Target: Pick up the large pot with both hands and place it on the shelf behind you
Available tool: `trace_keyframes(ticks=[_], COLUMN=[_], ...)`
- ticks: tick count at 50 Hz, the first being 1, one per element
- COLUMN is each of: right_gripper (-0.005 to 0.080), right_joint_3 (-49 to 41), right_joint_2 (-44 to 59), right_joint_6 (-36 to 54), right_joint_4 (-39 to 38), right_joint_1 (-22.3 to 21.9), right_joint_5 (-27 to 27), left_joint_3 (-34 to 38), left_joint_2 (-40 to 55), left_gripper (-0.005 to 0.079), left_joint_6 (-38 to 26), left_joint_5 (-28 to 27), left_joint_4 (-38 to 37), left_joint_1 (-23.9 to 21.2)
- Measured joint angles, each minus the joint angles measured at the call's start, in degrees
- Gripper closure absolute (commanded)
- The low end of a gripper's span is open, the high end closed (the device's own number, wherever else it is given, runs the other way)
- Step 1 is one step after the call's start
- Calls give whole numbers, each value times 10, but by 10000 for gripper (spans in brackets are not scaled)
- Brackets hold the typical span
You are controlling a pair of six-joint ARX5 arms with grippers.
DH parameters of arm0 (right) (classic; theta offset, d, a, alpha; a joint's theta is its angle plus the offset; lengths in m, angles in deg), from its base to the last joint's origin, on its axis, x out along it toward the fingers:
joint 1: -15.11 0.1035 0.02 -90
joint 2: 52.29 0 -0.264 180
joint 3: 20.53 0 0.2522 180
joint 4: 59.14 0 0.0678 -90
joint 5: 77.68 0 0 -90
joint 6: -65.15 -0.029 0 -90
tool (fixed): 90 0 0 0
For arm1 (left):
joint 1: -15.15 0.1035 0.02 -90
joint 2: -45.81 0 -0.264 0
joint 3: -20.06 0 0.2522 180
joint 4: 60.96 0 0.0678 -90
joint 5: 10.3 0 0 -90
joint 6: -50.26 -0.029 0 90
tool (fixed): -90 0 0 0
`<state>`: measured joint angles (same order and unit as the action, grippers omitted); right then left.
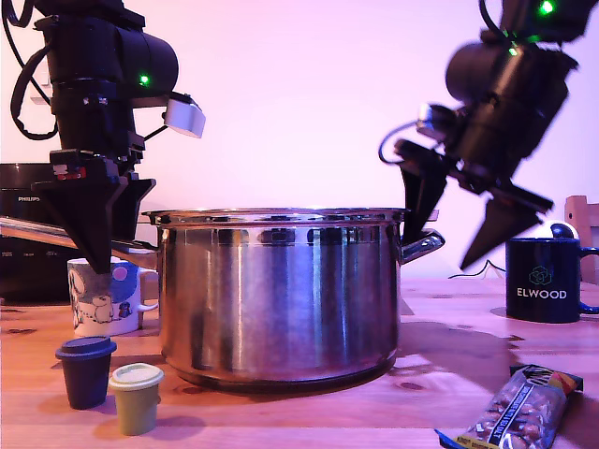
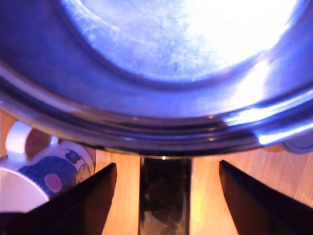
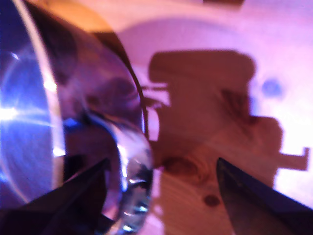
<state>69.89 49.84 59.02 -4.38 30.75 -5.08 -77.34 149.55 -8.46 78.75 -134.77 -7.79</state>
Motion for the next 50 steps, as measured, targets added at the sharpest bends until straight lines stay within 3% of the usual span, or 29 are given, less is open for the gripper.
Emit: trace_keyframes(ticks=[5, 28, 34, 45, 50], right_gripper=[315, 315, 349, 492, 595], right_joint_3=[9, 9, 11, 12, 13], right_joint_2=[0, 7, 20, 22, 22], right_joint_6=[0, 2, 2, 2, 2], right_joint_4=[2, 27, 27, 26, 26], right_joint_1=[2, 2, 3, 9, 10], right_joint_5=[0, 15, 14, 13, 8], left_joint_3=[0, 0, 0, 0, 0], left_joint_2=[0, 0, 0, 0, 0], left_gripper=[136, 136, 136, 136, 136], left_joint_6=[0, 2, 3, 7, 7], left_joint_5=[0, 10, 10, 10, 11], left_joint_4=[0, -4, -4, -4, -4], left_joint_1=[0, -6, -7, -7, -7])
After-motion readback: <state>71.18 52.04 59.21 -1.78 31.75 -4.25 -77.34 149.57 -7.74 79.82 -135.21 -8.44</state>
